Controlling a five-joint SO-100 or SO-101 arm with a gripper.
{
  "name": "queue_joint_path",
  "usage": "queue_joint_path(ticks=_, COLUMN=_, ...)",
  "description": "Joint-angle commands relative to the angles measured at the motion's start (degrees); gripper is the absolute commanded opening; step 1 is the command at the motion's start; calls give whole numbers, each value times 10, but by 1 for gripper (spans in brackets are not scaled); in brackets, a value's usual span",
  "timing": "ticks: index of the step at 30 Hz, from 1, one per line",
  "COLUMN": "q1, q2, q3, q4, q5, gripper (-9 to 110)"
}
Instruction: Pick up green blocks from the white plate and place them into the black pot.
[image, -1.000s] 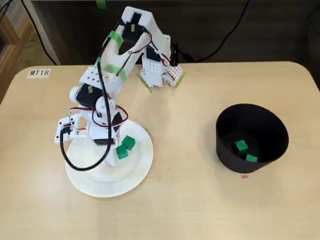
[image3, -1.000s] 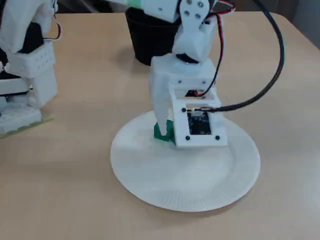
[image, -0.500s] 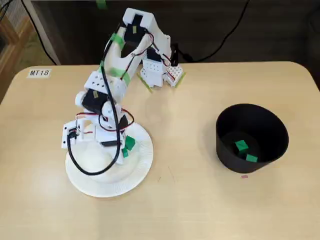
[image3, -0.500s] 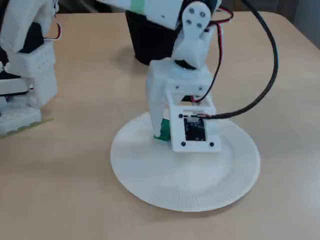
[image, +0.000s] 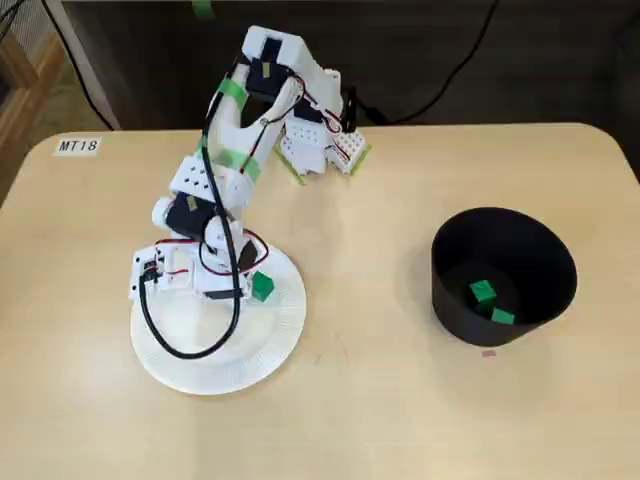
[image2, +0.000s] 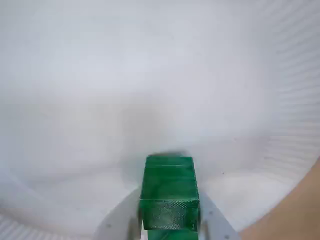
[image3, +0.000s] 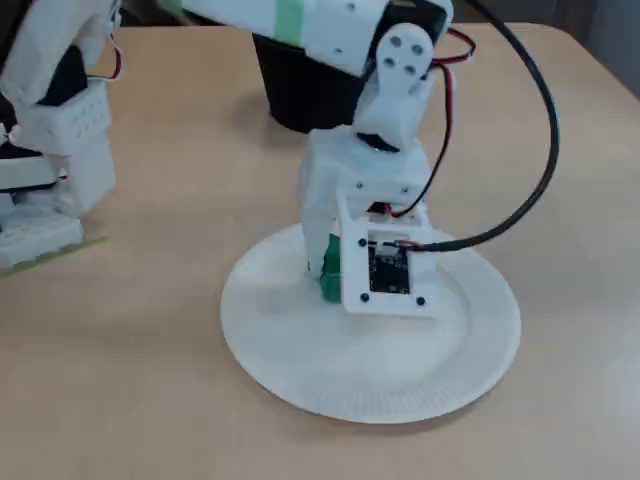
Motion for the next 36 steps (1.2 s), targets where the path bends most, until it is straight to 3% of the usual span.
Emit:
queue_joint_path(ticks=1, q1=15, q2=17, q3=-49, q4=-3, q5=16, gripper=-2)
queue_joint_path(ticks=9, q1=36, q2=76, q3=-149, q4=-1, q5=73, gripper=-2)
queue_joint_path(ticks=13, q1=-4, q2=146, q3=-134, q4=2, q5=88, gripper=-2)
queue_joint_path(ticks=20, q1=-240, q2=313, q3=-87, q4=2, q5=193, gripper=-2)
queue_joint_path(ticks=27, q1=-524, q2=358, q3=-77, q4=-36, q5=296, gripper=-2)
queue_joint_path(ticks=31, q1=-619, q2=431, q3=101, q4=-194, q5=336, gripper=-2)
queue_joint_path(ticks=36, q1=-665, q2=510, q3=332, q4=-337, q5=357, gripper=-2)
